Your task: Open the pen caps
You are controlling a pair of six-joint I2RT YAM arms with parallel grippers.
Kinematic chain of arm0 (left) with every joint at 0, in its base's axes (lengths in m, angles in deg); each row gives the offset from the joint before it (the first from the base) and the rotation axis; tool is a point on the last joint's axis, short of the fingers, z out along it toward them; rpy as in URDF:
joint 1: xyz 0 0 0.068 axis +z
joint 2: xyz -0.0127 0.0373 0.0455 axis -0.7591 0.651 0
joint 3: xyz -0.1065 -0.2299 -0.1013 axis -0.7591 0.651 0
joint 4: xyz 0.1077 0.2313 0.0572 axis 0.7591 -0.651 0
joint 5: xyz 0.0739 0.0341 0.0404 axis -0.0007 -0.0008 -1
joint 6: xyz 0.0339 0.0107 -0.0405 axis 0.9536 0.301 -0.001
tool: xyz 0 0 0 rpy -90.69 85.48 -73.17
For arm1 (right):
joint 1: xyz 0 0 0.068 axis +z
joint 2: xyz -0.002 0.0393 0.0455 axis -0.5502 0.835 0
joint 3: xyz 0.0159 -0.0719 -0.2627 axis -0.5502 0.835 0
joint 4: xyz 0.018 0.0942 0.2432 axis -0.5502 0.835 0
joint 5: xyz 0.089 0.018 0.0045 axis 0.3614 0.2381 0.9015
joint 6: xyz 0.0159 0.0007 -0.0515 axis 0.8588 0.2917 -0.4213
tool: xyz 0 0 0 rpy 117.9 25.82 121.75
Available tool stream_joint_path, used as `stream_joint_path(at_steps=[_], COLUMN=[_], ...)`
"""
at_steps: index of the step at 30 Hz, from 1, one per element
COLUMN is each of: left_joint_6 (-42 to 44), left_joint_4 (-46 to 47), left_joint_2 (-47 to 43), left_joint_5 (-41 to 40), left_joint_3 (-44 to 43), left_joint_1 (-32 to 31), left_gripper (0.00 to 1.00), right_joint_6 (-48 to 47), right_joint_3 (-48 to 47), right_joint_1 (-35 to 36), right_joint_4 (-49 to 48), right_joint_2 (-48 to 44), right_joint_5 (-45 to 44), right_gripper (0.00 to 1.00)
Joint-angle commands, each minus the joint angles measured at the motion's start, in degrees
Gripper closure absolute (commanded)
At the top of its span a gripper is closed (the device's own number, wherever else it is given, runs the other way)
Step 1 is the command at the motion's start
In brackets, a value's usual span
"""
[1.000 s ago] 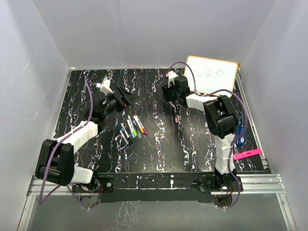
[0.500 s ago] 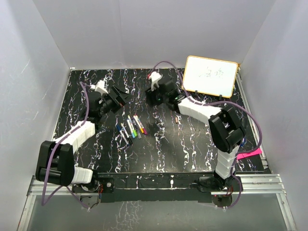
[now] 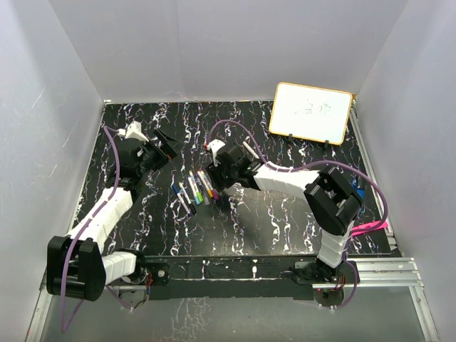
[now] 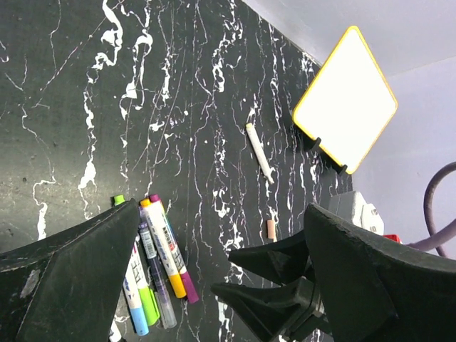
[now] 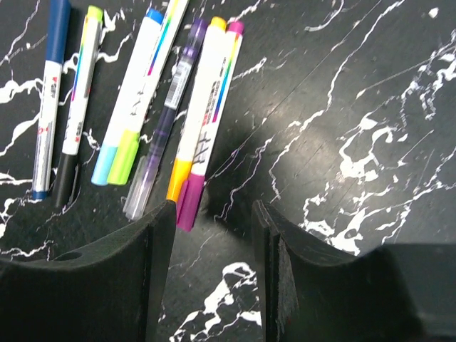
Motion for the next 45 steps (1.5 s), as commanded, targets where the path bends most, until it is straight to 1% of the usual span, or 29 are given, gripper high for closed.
stream_joint_path(at_steps=[1,11,26,45], left_joint_6=[1.04,0.89,0.87,0.98], left_joint_4=[-1.39,-0.69,-1.92,-2.61], left_joint_2=[-0.43,0.29,-0.24,-1.91], left_joint_5=[-0.60,-0.39,-1.33,-1.30], left_joint_3=[-0.26,0.05,-0.35,0.52], left_joint_1=[0.36,0.38,0.73,1.71], left_gripper=[0.01,0.01,0.01,0.01], right_joint_6=[1.79,2.22,2.42,2.43], right_joint_3=[1.20,0.28,-5.80,-9.48], right_joint_1=[1.35,2.36,2.45,3.48], right_joint_4=[-0.51,-1.45,-1.17,1.99], right_joint_2=[-3.39,-0.35,6.36,10.50], right_joint_5=[-0.88,-2.13,-3.13,-6.71], right_gripper=[0.55,0.57,0.60,0.63])
